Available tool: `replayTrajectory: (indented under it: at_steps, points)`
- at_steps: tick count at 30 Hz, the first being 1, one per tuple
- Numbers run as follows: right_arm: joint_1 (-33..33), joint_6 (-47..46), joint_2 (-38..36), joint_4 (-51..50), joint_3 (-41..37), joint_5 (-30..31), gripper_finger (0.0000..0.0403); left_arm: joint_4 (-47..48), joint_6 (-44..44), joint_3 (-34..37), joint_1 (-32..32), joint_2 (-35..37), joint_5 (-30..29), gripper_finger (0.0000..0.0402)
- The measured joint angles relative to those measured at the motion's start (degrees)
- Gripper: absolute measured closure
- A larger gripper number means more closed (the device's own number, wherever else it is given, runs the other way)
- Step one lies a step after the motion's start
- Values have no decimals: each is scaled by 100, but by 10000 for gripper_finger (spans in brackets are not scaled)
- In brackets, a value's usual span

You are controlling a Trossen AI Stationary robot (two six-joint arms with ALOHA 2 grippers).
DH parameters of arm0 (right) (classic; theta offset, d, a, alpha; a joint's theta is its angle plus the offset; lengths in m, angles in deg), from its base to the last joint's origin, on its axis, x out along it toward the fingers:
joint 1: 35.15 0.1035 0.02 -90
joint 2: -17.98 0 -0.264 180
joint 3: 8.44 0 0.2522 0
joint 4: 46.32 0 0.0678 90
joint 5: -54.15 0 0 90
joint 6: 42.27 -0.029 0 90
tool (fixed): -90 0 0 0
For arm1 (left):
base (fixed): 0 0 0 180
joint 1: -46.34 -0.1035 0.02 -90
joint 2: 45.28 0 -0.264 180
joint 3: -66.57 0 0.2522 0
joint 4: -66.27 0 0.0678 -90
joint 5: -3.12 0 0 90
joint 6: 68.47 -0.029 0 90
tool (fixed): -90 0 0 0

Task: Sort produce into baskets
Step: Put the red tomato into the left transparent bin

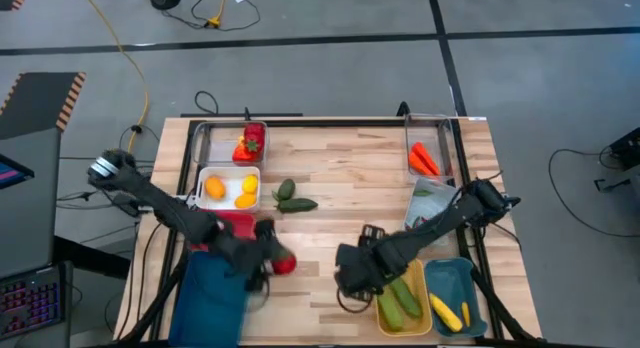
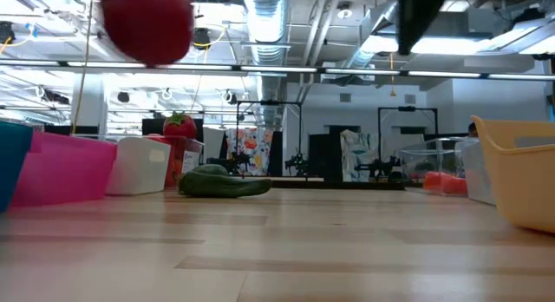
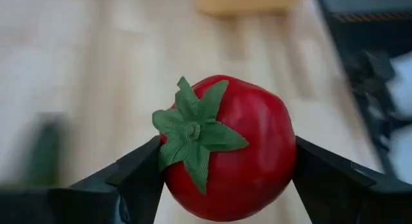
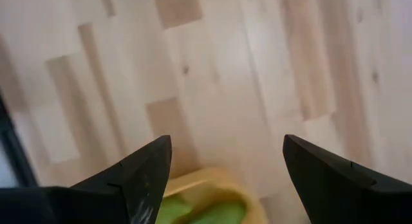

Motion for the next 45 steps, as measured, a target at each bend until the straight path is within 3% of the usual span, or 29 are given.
replayTrajectory:
  at_steps: [9,15,24,28,34,40,45]
  points:
    - [-872,1043,0,592,0,0,76,1763,-654,0,-1289,2291,-1907,118]
    - [-1396,1864,0,1392,0,0,76,2477,-1009,105,-2269,3490,-2841,118]
    - [-1949,2721,0,2663,0,-2,76,2459,-1251,1056,-3621,4537,-2922,118]
    - [-2135,2745,0,2868,0,-2,76,2407,-1318,1547,-4063,4659,-2911,118]
    - [-2395,2747,26,2896,0,-2,76,2168,-1680,1526,-4707,4344,-2678,118]
    - [-2572,2760,26,2900,0,-4,76,2157,-1741,1526,-5360,3633,-2594,118]
    - [-2677,2760,26,2900,0,-5,76,2086,-2125,1526,-5797,2985,-1939,118]
